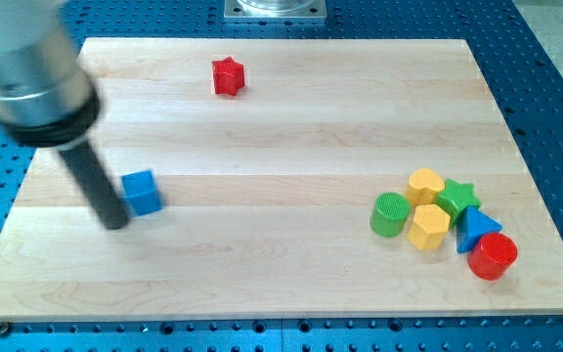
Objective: Place the cube into the green circle
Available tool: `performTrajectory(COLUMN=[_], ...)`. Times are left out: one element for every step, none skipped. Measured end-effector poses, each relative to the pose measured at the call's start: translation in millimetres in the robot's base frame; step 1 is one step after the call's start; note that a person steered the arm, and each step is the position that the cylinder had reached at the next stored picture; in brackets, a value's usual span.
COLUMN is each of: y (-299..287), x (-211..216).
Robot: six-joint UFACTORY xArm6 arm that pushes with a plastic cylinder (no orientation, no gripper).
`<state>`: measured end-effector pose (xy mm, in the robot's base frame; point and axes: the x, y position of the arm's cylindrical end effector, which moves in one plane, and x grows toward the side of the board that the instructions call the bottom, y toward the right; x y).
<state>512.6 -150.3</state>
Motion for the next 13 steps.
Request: performTrajectory(y=[30,16,21,59,63,65,95,101,98,127,184,214,234], x=[-35,-77,-111,-124,-84,-40,-47,-92,-112,-108,-99,-77,-43])
